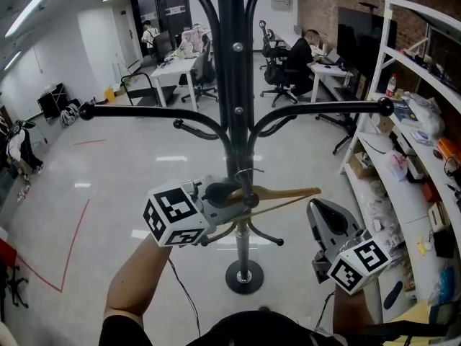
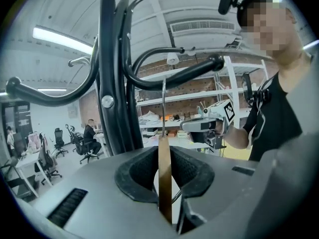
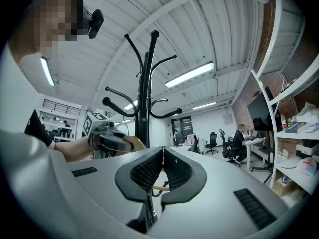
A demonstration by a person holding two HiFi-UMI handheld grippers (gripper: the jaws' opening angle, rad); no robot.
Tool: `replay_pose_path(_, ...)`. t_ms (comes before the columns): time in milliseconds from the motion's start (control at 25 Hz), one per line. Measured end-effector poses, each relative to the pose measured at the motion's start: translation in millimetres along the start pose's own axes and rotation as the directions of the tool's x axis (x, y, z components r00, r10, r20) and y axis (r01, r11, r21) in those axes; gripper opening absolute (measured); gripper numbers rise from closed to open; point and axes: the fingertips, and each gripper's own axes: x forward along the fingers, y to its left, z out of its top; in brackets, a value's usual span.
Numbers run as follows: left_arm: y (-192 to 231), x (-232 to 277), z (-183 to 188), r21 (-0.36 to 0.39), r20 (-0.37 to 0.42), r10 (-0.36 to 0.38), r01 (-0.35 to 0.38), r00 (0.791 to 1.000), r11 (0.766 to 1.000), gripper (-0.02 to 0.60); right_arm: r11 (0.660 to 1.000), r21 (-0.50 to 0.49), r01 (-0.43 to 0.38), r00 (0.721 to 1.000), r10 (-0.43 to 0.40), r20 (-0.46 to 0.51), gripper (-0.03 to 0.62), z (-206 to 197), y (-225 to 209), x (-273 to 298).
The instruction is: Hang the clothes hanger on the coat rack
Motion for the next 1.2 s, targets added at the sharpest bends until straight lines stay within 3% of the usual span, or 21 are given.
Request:
replay_pose_path(520,4.0,0.6,-6.2,-0.048,0.04,-0.037,0.039,0.999,0.998,0.052,1.0,-0.007,0.007,1.0,-0.007,0.0,0.006,-1.9,0.4,-7.6)
replay_pose_path(680,0.2,-0.6,-6.2,-0.074,0.08,-0.08,0.086,0.994,0.994,0.052,1.0,-0.022,-0.007,1.0,0.007,-0.006,0.006,-1.9,4.3,-8.3)
replay_pose_path(1200,-0.5,0.2,-3.3,-0.017,0.155,-0.078,0.082,0.985,0.996,0.054,0.999,-0.054,-0.002,1.0,0.0,-0.025,0.006,-4.4,3.7,-13.6)
